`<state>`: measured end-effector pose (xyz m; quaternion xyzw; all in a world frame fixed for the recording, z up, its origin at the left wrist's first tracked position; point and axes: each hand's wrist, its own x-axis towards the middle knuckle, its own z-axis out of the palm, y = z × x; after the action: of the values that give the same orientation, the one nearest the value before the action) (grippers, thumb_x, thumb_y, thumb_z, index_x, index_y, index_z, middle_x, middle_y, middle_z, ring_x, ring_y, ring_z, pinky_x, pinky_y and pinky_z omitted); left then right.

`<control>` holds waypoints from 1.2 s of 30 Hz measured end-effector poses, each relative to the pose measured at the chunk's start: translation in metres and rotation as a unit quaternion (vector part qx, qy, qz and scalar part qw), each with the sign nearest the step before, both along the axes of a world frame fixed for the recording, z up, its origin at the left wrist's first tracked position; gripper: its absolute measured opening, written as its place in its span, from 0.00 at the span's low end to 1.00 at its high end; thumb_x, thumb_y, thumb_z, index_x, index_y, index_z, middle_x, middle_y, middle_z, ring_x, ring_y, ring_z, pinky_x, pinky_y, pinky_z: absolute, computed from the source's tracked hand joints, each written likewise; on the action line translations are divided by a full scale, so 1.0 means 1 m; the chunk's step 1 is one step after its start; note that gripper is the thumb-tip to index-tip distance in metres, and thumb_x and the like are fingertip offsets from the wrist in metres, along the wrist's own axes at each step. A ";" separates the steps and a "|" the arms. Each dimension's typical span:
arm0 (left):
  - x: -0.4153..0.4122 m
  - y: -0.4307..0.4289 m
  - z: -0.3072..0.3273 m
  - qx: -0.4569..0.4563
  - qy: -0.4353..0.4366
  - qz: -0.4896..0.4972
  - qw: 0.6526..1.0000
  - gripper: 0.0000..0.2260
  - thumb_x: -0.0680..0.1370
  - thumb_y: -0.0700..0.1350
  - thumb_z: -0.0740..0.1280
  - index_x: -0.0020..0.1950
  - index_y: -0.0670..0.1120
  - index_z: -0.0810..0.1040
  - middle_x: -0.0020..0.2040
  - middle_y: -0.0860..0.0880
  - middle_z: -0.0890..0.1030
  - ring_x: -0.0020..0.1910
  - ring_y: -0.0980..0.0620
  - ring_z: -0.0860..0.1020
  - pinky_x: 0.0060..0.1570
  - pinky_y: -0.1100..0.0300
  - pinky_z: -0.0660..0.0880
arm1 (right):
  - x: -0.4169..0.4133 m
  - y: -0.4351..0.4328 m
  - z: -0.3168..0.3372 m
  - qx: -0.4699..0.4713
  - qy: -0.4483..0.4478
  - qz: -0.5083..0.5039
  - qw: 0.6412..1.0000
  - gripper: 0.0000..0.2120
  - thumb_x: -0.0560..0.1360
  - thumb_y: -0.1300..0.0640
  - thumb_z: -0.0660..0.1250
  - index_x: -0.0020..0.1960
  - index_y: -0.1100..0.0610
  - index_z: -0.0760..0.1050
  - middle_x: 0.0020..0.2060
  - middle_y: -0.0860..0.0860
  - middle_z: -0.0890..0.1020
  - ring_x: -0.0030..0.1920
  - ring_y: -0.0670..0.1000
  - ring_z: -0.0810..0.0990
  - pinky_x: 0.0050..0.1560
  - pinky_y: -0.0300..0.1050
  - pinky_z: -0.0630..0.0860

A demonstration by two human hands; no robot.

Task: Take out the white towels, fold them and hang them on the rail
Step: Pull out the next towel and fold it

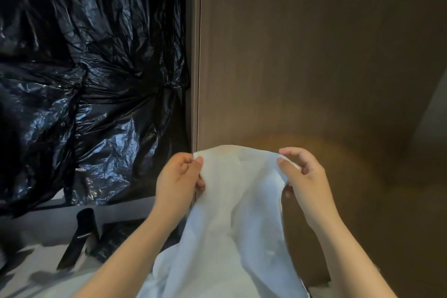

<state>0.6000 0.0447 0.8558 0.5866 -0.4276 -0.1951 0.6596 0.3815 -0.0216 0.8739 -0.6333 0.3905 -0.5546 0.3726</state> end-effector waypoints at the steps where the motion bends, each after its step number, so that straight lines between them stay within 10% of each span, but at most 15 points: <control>1: -0.006 0.004 -0.002 -0.004 -0.001 -0.006 1.000 0.07 0.80 0.46 0.64 0.45 0.45 0.77 0.28 0.50 0.79 0.29 0.56 0.77 0.41 0.56 0.78 | 0.003 0.005 0.000 -0.002 0.002 0.025 1.000 0.05 0.79 0.56 0.66 0.52 0.48 0.79 0.39 0.48 0.81 0.29 0.47 0.77 0.27 0.37 0.74; 6: -0.025 0.021 -0.013 -0.023 0.001 -0.025 0.999 0.07 0.80 0.45 0.65 0.44 0.44 0.77 0.30 0.49 0.80 0.29 0.58 0.78 0.31 0.72 0.73 | 0.015 0.025 0.002 -0.007 0.016 0.083 0.996 0.11 0.80 0.61 0.63 0.47 0.51 0.83 0.37 0.43 0.81 0.27 0.48 0.76 0.27 0.39 0.74; 17: -0.043 0.051 -0.031 0.003 0.031 -0.091 0.995 0.05 0.79 0.46 0.66 0.46 0.45 0.79 0.40 0.48 0.83 0.39 0.51 0.83 0.41 0.60 0.81 | 0.012 0.055 -0.018 0.077 -0.007 0.165 0.983 0.13 0.70 0.42 0.67 0.48 0.48 0.83 0.46 0.46 0.85 0.44 0.49 0.85 0.39 0.38 0.79; 22: -0.044 0.057 -0.028 0.000 0.004 -0.100 0.995 0.04 0.78 0.46 0.66 0.48 0.47 0.80 0.39 0.52 0.84 0.39 0.55 0.83 0.38 0.68 0.78 | 0.005 0.057 -0.020 0.073 0.022 0.228 0.971 0.12 0.74 0.49 0.68 0.57 0.47 0.81 0.52 0.49 0.85 0.53 0.51 0.84 0.48 0.40 0.80; 36: -0.046 0.064 -0.028 -0.004 -0.046 -0.097 0.994 0.05 0.79 0.46 0.66 0.47 0.48 0.81 0.40 0.52 0.83 0.39 0.53 0.82 0.42 0.57 0.81 | 0.014 0.067 -0.024 -0.050 0.124 0.167 0.977 0.06 0.78 0.54 0.66 0.44 0.48 0.81 0.35 0.48 0.82 0.39 0.49 0.81 0.39 0.35 0.77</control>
<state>0.5544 0.1083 0.8277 0.5480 -0.5135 -0.2291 0.6193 0.3952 0.0452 0.8501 -0.7711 0.2942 -0.4208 0.3766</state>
